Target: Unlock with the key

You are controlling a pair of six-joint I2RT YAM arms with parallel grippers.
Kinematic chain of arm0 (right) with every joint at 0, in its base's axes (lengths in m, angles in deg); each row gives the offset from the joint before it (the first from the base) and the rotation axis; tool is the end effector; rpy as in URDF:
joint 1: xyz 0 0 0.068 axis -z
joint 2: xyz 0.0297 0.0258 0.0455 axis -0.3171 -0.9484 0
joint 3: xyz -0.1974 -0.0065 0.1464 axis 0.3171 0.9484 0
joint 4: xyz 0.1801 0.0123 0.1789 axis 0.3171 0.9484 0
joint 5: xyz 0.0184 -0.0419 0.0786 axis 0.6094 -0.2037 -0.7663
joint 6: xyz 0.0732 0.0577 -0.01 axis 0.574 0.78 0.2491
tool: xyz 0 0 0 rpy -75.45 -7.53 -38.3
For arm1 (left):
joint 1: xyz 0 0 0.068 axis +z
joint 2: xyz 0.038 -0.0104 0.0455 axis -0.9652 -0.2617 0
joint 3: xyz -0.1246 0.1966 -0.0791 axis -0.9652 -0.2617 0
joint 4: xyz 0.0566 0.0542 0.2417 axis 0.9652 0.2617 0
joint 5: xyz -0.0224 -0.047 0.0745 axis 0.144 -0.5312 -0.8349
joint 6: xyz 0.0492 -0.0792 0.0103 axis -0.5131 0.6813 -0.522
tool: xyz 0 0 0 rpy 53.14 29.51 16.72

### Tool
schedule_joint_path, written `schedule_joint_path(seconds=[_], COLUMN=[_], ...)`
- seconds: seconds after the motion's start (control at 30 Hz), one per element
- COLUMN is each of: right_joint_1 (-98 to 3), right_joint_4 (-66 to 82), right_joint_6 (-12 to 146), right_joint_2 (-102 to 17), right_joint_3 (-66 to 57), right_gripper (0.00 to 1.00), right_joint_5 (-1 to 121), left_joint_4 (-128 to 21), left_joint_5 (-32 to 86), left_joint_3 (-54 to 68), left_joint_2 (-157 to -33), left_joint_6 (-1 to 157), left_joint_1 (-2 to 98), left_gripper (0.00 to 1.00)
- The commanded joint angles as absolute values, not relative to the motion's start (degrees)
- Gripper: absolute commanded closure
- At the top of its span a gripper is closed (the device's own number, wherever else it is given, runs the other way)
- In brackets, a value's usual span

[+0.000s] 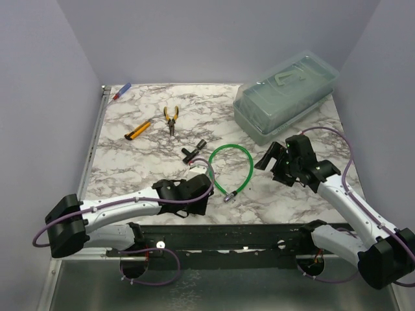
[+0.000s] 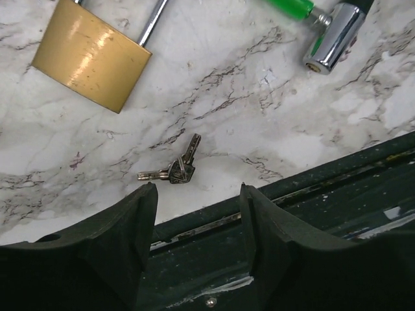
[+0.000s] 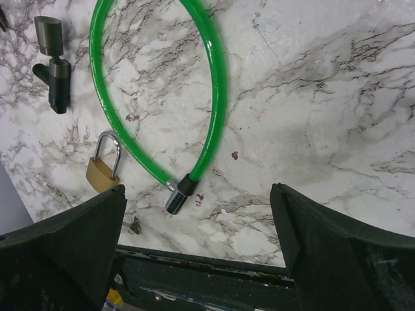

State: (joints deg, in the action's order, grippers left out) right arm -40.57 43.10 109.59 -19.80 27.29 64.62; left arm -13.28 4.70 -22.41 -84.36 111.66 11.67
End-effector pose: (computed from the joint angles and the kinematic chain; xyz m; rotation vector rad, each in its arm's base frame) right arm 0.2223 0.0943 0.1917 0.5826 2.4741 0.5844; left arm 0.1261 -0.2045 0.1578 0.3269 2.6006 -0.3816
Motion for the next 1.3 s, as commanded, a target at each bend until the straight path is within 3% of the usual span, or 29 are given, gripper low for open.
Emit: schedule_joint_path(seconds=[0.0,0.3,0.57,1.27], right_joint_1=[-40.99,-41.02,-40.95,-40.91], right_joint_4=[41.46,40.58,40.27,40.31], right_joint_6=[107.92,107.26,106.84,106.58], right_joint_2=[-19.37,-18.14,-17.65,-16.34], right_joint_3=[28.48,30.24,30.98,32.06], right_gripper=[0.00,0.00,0.00,0.00], right_joint_5=[65.46,63.90,63.42,62.96], left_joint_4=[-16.15,-19.20,-20.71,-20.91], left_joint_5=[1.36,1.34,1.17,6.45], left_joint_3=[-22.07,-18.20,-17.01,-17.56], left_joint_2=[-90.74,-100.18,-102.81,-105.39], left_joint_6=[110.60,102.87,98.97,100.36], left_joint_1=[8.49,7.59,7.62,12.49], left_gripper=[0.43,0.44,0.53,0.56])
